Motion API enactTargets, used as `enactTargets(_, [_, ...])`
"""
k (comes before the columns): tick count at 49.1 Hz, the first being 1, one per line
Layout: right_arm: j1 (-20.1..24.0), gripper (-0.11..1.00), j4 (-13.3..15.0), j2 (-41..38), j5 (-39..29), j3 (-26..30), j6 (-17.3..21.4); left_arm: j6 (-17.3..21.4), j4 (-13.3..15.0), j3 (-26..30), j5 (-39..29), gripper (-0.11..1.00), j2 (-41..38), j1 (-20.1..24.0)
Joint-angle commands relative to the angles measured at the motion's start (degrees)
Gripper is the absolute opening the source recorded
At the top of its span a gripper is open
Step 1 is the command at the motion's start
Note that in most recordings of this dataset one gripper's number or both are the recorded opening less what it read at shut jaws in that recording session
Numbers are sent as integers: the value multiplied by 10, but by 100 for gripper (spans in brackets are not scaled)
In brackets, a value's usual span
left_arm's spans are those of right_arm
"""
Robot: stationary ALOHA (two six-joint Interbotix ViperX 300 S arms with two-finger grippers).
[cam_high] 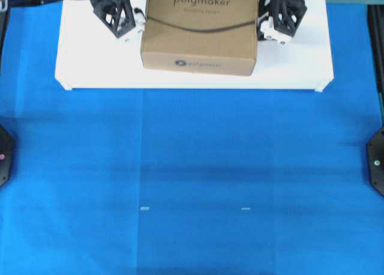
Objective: Place the cardboard box on the stand after clamping it between your arms.
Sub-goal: 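Lower the clamped box onto the white stand with both grippers, then release the box and pull both grippers outward away from it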
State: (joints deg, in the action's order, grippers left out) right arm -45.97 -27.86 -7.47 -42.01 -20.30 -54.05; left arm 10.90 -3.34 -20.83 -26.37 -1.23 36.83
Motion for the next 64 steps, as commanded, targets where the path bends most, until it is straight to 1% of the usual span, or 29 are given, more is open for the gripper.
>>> enactTargets(1, [-18,96,-9,25,6,1,10,-4,5,4,4,83,31,-11])
enactTargets(7, [-33,96,-8,49,1,-11,6,5,5,0,4,83,55,-7])
enactTargets(11, [-45,96,-5,64,4,-18,8,6,5,-10,-2,83,62,2])
enactTargets(17, [-54,96,-5,89,-8,-32,11,5,5,-27,-12,83,72,5])
enactTargets(22, [-51,96,-10,122,-12,-34,24,1,5,-40,-16,83,85,5])
enactTargets(26, [-40,96,-13,157,-11,-43,45,-10,5,-50,-25,83,112,1])
enactTargets(29, [-25,96,-14,185,-5,-55,54,-18,5,-60,-22,83,143,-10])
enactTargets(32, [-11,96,-16,211,6,-67,54,-27,5,-72,-7,84,175,-22])
enactTargets(37, [19,96,-19,248,24,-88,64,-50,5,-102,32,84,215,-45])
enactTargets(43, [63,96,-33,295,56,-124,93,-74,5,-149,87,83,265,-82])
enactTargets(49, [119,96,-39,357,129,-177,137,-86,5,-185,123,83,301,-120])
enactTargets(54, [164,96,-38,413,199,-218,165,-93,6,-204,134,83,328,-154])
enactTargets(60, [209,96,-38,475,280,-265,183,-104,5,-224,153,83,360,-179])
enactTargets(64, [231,96,-38,508,295,-287,184,-111,5,-236,172,83,382,-183])
